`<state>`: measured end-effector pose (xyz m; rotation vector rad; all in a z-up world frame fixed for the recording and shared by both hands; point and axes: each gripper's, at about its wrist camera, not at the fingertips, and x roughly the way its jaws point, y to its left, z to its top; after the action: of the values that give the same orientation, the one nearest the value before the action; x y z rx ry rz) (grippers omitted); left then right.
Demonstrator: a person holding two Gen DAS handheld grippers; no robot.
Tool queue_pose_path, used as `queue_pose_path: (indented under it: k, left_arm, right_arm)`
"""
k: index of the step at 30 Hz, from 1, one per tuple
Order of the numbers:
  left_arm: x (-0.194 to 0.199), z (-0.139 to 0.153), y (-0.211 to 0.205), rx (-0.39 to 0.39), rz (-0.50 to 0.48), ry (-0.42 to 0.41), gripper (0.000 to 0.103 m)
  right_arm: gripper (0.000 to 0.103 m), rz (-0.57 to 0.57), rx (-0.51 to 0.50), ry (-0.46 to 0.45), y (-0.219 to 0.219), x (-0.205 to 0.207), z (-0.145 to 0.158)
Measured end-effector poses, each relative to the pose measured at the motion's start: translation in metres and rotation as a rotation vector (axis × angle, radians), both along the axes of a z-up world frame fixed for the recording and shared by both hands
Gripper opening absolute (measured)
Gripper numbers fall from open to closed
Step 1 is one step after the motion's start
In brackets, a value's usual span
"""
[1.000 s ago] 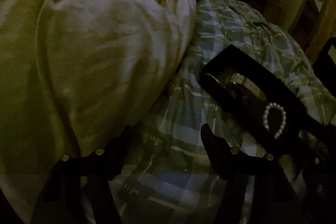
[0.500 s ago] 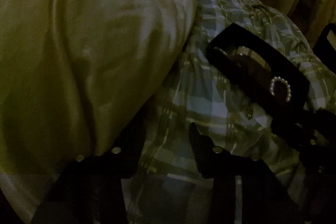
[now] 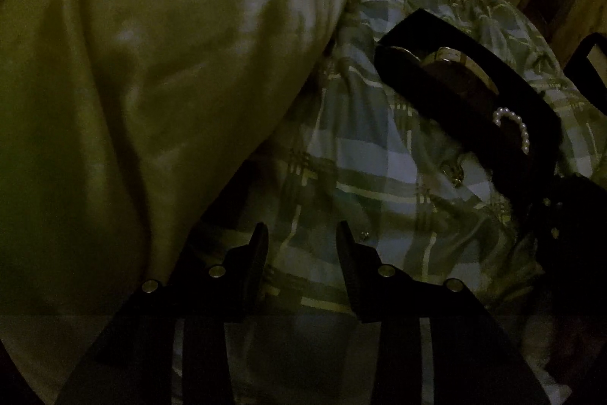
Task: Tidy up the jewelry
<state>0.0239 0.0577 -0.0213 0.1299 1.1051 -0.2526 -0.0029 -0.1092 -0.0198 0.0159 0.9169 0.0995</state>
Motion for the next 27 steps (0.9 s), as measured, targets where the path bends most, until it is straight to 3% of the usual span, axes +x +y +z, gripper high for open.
queue_pose_path:
  k: [4,8,18,27]
  left_arm:
    - [0.001,0.000,0.002,-0.013,0.003,-0.004,0.030]
    - [0.004,-0.003,0.002,-0.034,-0.022,0.004,0.029]
    - [0.006,-0.016,-0.035,-0.010,-0.186,0.008,0.029]
    - [0.025,-0.033,-0.040,-0.019,-0.172,0.063,0.031]
  right_arm:
    - [0.019,-0.032,-0.025,-0.020,-0.007,-0.001,0.002]
    - [0.019,0.074,0.027,-0.001,0.004,0.001,0.000]
    - [0.020,0.079,0.072,0.090,0.011,0.022,-0.021]
    - [0.022,0.075,0.023,0.142,0.017,0.028,-0.032]
